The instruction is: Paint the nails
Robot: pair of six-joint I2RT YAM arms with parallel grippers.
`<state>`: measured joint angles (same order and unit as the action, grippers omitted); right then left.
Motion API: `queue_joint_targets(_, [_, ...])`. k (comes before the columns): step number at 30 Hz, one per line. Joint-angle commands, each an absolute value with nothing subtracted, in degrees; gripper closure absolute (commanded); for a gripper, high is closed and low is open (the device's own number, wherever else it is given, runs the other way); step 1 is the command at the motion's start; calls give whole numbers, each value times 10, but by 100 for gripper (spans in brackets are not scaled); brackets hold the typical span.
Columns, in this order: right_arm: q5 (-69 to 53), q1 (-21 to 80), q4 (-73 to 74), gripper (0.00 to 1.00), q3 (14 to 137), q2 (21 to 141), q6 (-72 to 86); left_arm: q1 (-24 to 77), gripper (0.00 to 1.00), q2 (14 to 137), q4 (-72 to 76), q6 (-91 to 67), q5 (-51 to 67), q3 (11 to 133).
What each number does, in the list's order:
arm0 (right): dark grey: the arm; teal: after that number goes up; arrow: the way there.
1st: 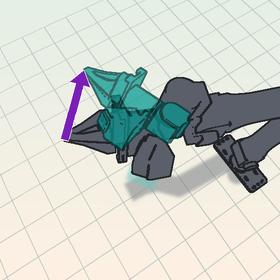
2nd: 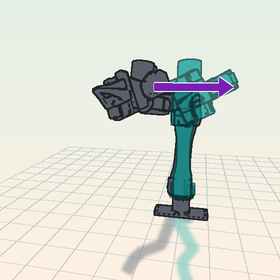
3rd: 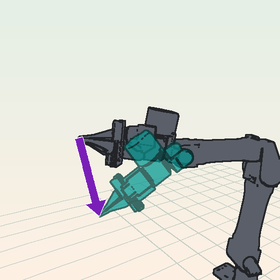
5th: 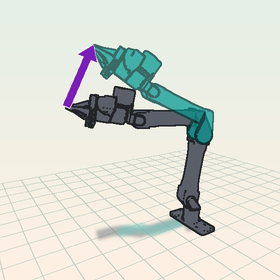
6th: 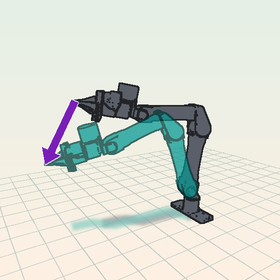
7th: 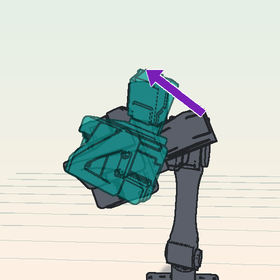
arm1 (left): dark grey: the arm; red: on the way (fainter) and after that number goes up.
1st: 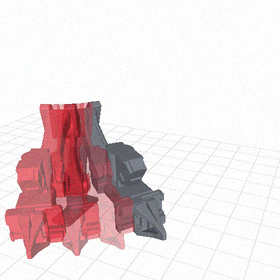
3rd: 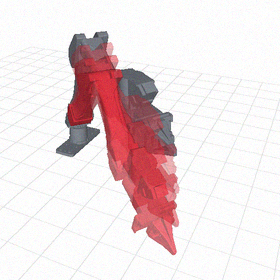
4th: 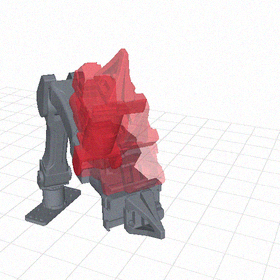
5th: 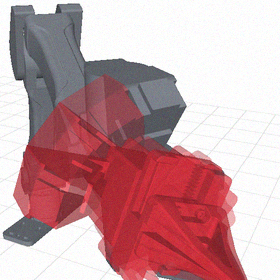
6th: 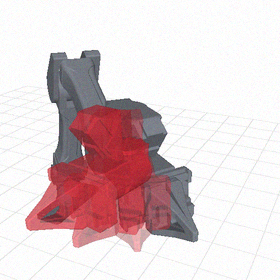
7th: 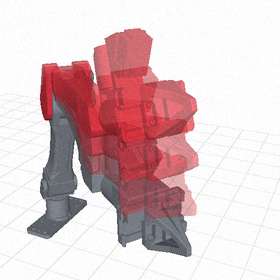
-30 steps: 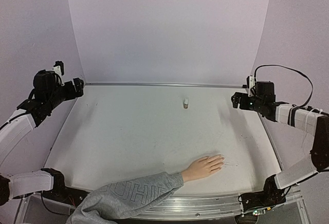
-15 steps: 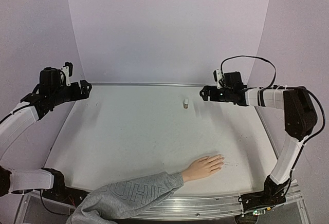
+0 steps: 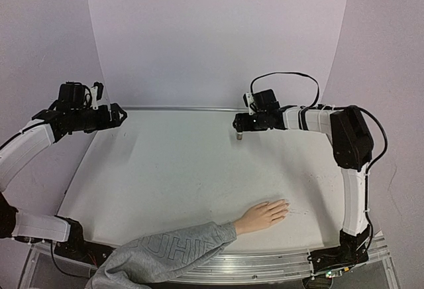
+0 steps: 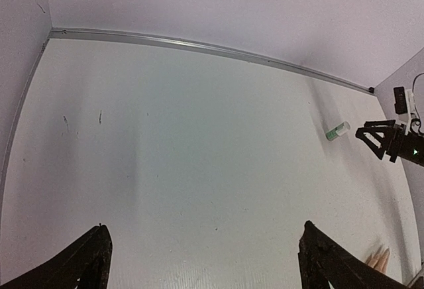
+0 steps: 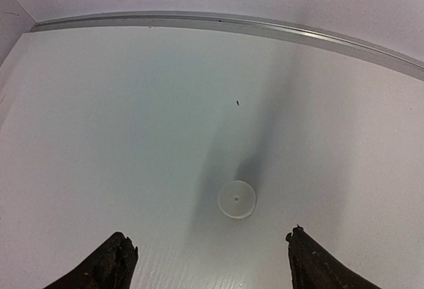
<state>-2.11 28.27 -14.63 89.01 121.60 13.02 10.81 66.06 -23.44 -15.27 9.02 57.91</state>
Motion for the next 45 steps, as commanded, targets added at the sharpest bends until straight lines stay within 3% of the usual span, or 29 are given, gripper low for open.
queue_joint_targets(1, [27, 289, -90, 25, 960, 1245, 129, 104, 1, 663, -242, -170, 120, 612])
queue_joint_targets(6, [63, 297, -32, 37, 1021, 1286, 133, 104, 1, 670, -249, -176, 132, 617])
queue_joint_targets(13, [63, 299, 0, 40, 1066, 1319, 133, 104, 1, 671, -256, -178, 145, 626])
queue_joint_targets(30, [71, 299, 26, 58, 1133, 1376, 140, 105, 1, 673, -268, -185, 175, 633])
queue_joint_targets(41, [70, 299, 27, 88, 1137, 1373, 131, 105, 1, 686, -278, -261, 130, 633])
queue_joint_targets(45, [63, 300, 26, 100, 1113, 1343, 131, 104, 1, 686, -267, -250, 194, 623])
